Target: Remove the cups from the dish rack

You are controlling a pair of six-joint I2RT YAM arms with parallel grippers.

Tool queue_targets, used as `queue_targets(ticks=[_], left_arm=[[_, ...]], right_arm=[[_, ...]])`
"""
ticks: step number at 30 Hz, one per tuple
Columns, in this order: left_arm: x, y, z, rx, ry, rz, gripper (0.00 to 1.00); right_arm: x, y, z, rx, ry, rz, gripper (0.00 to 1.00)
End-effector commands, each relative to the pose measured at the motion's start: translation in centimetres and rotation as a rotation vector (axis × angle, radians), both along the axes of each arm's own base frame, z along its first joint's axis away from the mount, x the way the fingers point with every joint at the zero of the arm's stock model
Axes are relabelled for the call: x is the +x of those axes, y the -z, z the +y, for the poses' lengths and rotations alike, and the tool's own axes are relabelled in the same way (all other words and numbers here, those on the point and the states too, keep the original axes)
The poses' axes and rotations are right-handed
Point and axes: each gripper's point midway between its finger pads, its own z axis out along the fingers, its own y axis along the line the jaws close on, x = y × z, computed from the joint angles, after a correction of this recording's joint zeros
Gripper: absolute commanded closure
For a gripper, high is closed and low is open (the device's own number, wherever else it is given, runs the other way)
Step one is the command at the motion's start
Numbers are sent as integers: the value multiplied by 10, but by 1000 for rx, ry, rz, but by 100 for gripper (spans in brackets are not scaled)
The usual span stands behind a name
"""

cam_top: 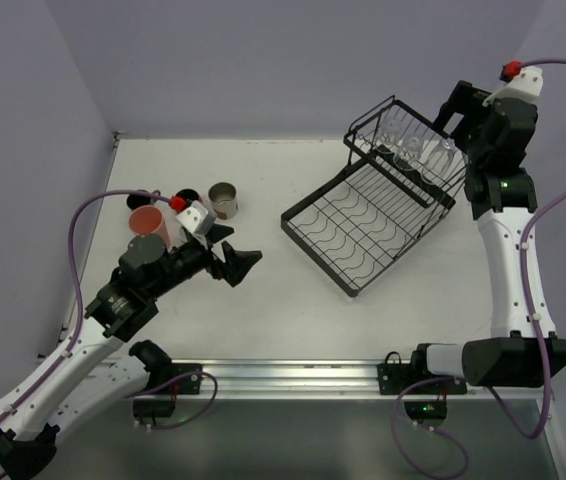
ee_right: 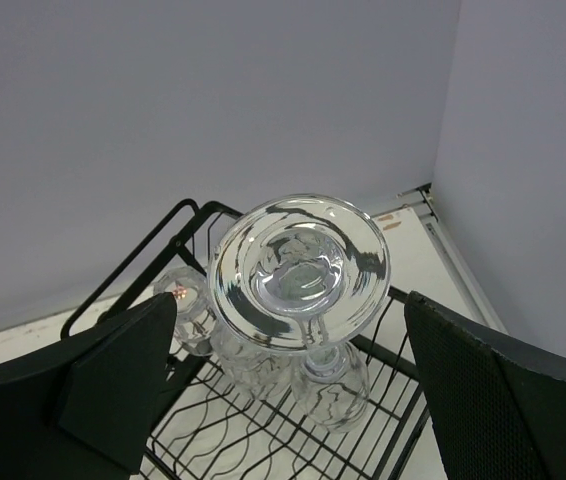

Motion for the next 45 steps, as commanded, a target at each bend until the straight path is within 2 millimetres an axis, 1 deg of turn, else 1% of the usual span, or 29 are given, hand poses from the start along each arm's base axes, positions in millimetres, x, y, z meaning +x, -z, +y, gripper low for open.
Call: queue_targets(ticks=[1,2,3,5,6,9,12,14,20,25,34,37,41,45], left_arm=[[2,-15,1,-2,-7,-52,0],[2,-15,1,-2,-7,-52,0],[2,-15,1,-1,-7,-51,0],[2,-15,1,-1,-7,-51,0],[3,-15,1,-1,-8,-54,0],[3,-15,2,0,-11,-54,0],[4,-14,2,1,-13,-51,0],[5,-13,1,4,-13,-47,0],[6,-13,2,3,-16,-46,0],[7,-12,3,5,-19,-46,0],[7,-13,3,2,-21,-47,0],[7,-13,4,3,-22,-46,0],[8,-12,4,4,-24,-45,0],[8,-13,4,3,-25,-46,0]], right_arm=[[5,-33,-1,-37,-13,-90,1],[7,-32,-2,-46,-14,-85,1],[7,-36,-2,-48,-14,-92,1],[11,-35,-2,-53,-16,-88,1],[11,-38,-3,-54,-15,-94,1],[14,-37,-3,-58,-16,-88,2],[17,-34,-8,-70,3,-79,4],[16,-36,-9,-78,8,-80,3],[17,-48,-9,-84,2,-101,4],[20,-43,-9,-80,0,-83,7],[24,-32,-12,-82,17,-48,9],[25,-30,-15,-84,29,-42,12],[25,-30,-15,-84,27,-44,18],[26,-29,-17,-87,38,-38,19]])
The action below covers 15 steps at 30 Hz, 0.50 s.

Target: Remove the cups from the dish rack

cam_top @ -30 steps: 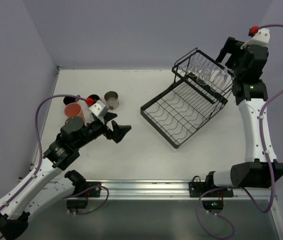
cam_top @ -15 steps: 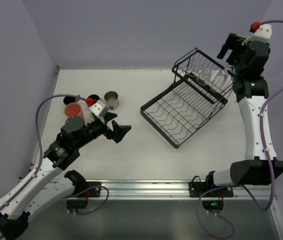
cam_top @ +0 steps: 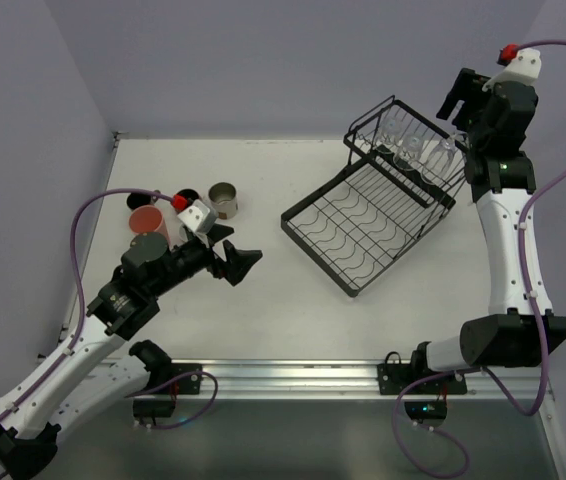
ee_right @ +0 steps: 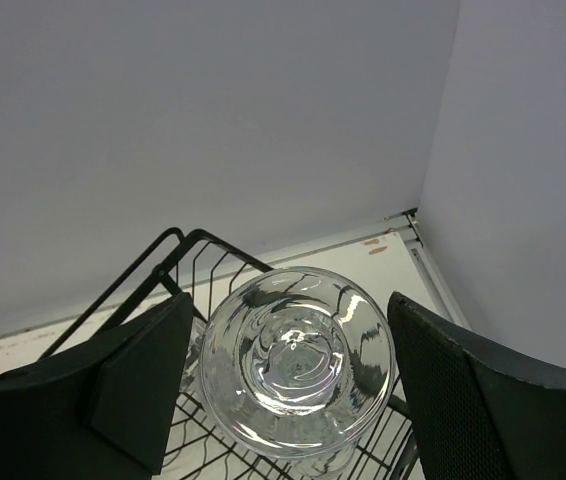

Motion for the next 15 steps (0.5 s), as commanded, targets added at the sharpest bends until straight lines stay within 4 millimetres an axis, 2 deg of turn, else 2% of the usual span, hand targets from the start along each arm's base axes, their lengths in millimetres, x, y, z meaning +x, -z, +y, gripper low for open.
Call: queue_targets(ticks=[1,3,11,15], left_arm=[[4,-17,3,-8,-12,-59,0],[4,-17,3,-9,-14,-58,0],[4,-16,3,-8,-14,-56,0],[4,-17,3,-8,-14,-59,0]], right_arm=[[-2,-16,-9,-24,37,-31,19],[-2,-14,-9,-23,37,-25,20],[-7,-19,-10,-23,42,-39,35],[-7,-18,-9,-22,38,-37,37]])
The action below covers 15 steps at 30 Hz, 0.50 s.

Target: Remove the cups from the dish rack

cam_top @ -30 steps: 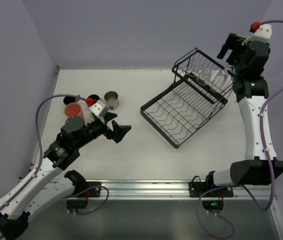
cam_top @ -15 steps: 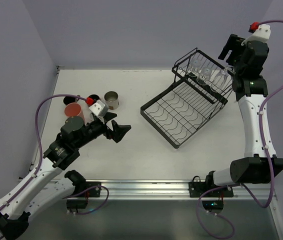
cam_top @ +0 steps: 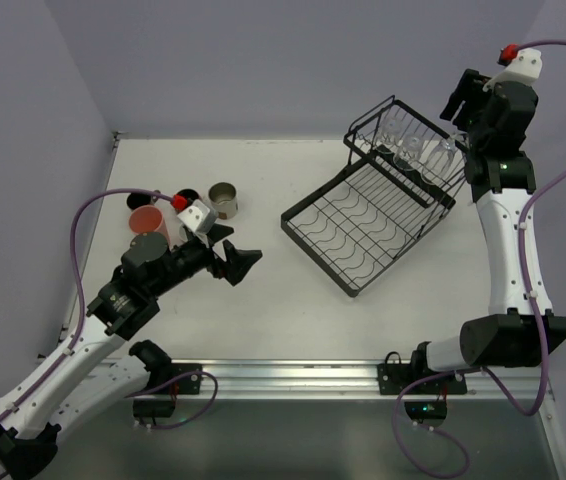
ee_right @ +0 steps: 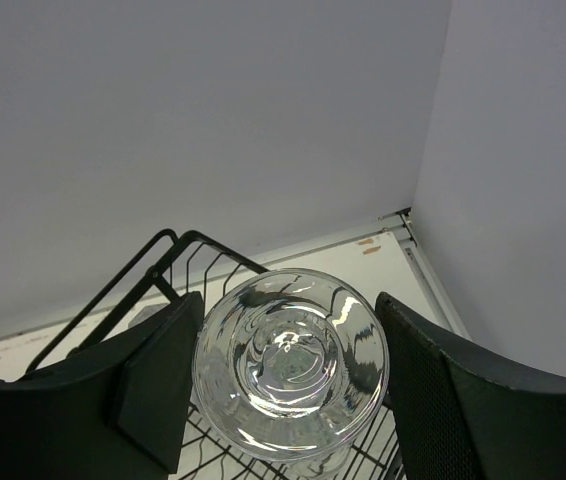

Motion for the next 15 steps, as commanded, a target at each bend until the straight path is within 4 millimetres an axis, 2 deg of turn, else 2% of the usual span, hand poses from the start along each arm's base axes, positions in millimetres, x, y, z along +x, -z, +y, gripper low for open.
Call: queue_targets(ticks=[1,8,9,15], left_arm=[[4,-17,3,-11,-12,-58,0],[5,-16,3,-7,-14,-55,0],[4,-16,3,-8,-12,-56,0],[5,-16,2,-10,-13,-54,0]], right_arm=[[-6,-18,-5,-15,19,-38,38],[-5,-12,-3,-3,9,-29,50],[-4,-12,-2,2,2,-28,56],[-13,-36,3,13,-18,-111,67]])
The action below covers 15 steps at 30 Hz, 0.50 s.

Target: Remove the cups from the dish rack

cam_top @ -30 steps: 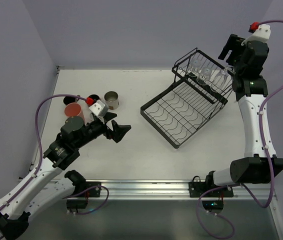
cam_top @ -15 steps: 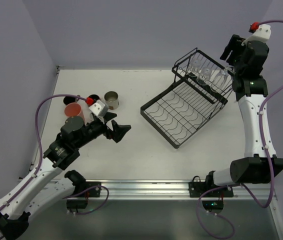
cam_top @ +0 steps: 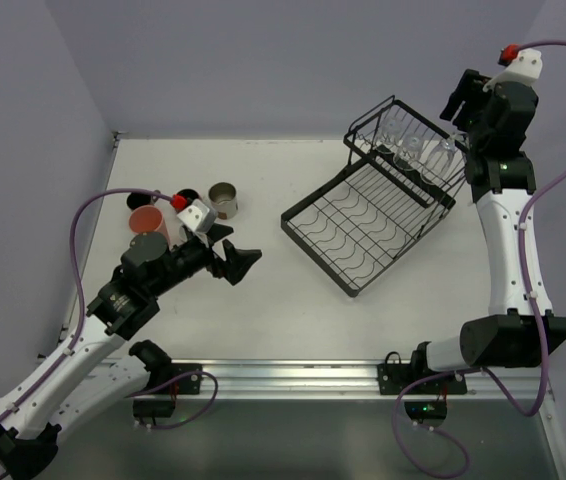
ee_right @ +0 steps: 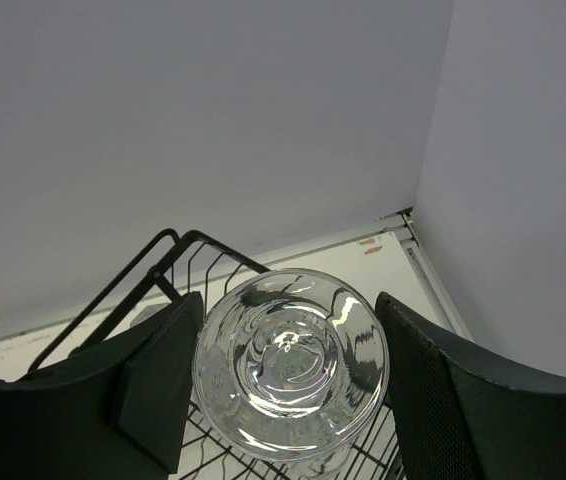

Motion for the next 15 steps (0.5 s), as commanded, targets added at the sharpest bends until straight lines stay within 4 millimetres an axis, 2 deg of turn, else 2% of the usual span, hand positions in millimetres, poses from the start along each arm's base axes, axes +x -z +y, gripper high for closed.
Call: queue_targets(ticks=[1,5,7,15], left_arm=[[4,-16,1,-10,-7,-54,0],[4,-16,0,-10,-1,-53,0],[4,-16,0,-10,-1,-50,0],[4,-15,-1,-12,0,-47,0]], right_arm=[[-18,-44,3,10,-15,-136,68],[-29,-64,4,10,-17,-203,75],[-32,-70,5,12,-20,-222,75],[-35,-78,8,24,-36,-242,73]])
